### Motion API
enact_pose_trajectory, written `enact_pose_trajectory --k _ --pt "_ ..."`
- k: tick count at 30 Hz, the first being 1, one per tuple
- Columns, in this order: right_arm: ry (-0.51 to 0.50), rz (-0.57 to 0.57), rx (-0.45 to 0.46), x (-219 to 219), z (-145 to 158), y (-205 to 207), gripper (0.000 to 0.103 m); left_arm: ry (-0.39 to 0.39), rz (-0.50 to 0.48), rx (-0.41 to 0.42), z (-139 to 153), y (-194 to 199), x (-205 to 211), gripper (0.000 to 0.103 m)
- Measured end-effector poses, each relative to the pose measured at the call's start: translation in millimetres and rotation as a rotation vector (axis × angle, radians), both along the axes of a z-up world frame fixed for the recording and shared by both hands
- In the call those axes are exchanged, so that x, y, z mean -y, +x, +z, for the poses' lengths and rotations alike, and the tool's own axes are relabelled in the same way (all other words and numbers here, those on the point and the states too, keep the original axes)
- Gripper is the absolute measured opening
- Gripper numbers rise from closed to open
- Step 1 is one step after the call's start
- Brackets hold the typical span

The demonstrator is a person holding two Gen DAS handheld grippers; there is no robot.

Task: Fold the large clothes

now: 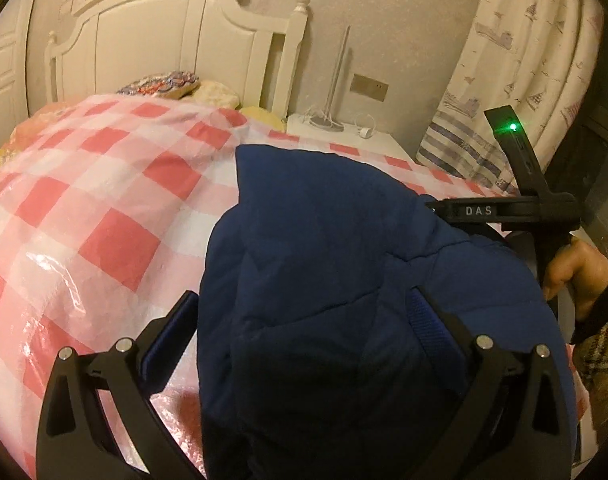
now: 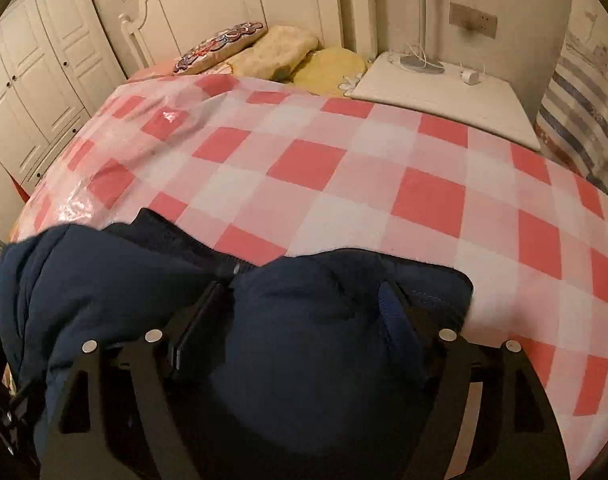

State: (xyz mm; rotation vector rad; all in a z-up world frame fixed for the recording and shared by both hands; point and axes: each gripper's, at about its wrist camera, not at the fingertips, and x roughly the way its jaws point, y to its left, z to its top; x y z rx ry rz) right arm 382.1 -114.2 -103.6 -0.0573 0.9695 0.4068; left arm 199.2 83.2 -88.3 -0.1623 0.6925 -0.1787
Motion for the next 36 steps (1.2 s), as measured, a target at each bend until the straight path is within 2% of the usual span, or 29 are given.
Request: enact_pose_trajectory --k 3,6,8,10,12,14,16,18,21,24,26,28,29,31,32,34,36 --pt "-0.062 0.013 0.020 -5.1 0.9 -7.3 0.073 -0.037 -0.017 -0.013 -3.2 1.4 -4.4 0.101" --pt "-0.105 -0.036 0.001 -4.3 11.6 -8.3 0.073 -0.025 -0.014 -0.005 -2.8 -0.2 -3.0 0.101" --pt "-0.066 -0.055 0.076 -8.6 39.4 -19.2 0.073 -0.019 -0.008 0.004 -3.2 -2.6 -2.9 0.101" --pt "0.018 -0.007 0.169 -17.1 64.5 -35.8 0.073 -0.023 -0.008 0.002 -3.4 -2.6 -3.2 0.101" --pt "0.006 0.059 0.228 -37.0 77.8 -51.3 0.072 -0.025 -0.009 -0.001 -3.3 -2.1 -3.3 0.101" --pt "-0.055 0.173 0.224 -63.8 70.2 -59.9 0.065 -0.024 -0.009 -0.003 -3.2 -2.1 -3.3 0.101" --pt "-0.185 0.223 0.072 -89.7 23.3 -49.0 0.064 -0.010 -0.002 -0.017 -2.1 -4.3 -2.3 0.101" --pt "-0.224 0.216 0.075 -96.7 9.7 -46.1 0.065 0.033 0.021 -0.043 1.1 -8.4 -2.2 0.101" --pt "-0.258 0.215 0.088 -98.3 9.7 -47.2 0.064 0.054 0.034 -0.041 6.4 -25.9 -5.3 0.101" --pt "-0.245 0.204 0.092 -93.1 12.9 -49.6 0.066 0.076 0.031 -0.018 3.8 -42.8 -8.3 0.101" --pt "-0.221 0.197 0.078 -92.0 24.9 -52.4 0.065 0.061 0.024 -0.012 -2.8 -48.3 -13.3 0.101" --pt "-0.141 0.235 0.129 -95.6 50.5 -65.5 0.065 0.015 0.019 -0.016 -10.0 -48.8 -20.0 0.101" --pt "-0.078 0.262 0.190 -99.1 70.0 -76.9 0.065 0.002 0.019 -0.016 -11.9 -47.9 -21.1 0.101" --pt "-0.063 0.310 0.259 -114.2 87.6 -92.4 0.064 0.011 0.022 -0.013 -11.9 -46.8 -19.0 0.101" --pt "-0.081 0.338 0.276 -123.8 88.4 -97.2 0.063 0.018 0.024 -0.011 -11.8 -47.1 -17.7 0.101" --pt "-0.174 0.410 0.266 -152.1 69.8 -100.4 0.060 0.029 0.027 -0.004 -11.9 -48.2 -16.4 0.101" --pt "-0.388 0.450 0.162 -184.1 9.9 -89.1 0.060 0.030 0.038 -0.008 -12.1 -48.6 -17.4 0.101"
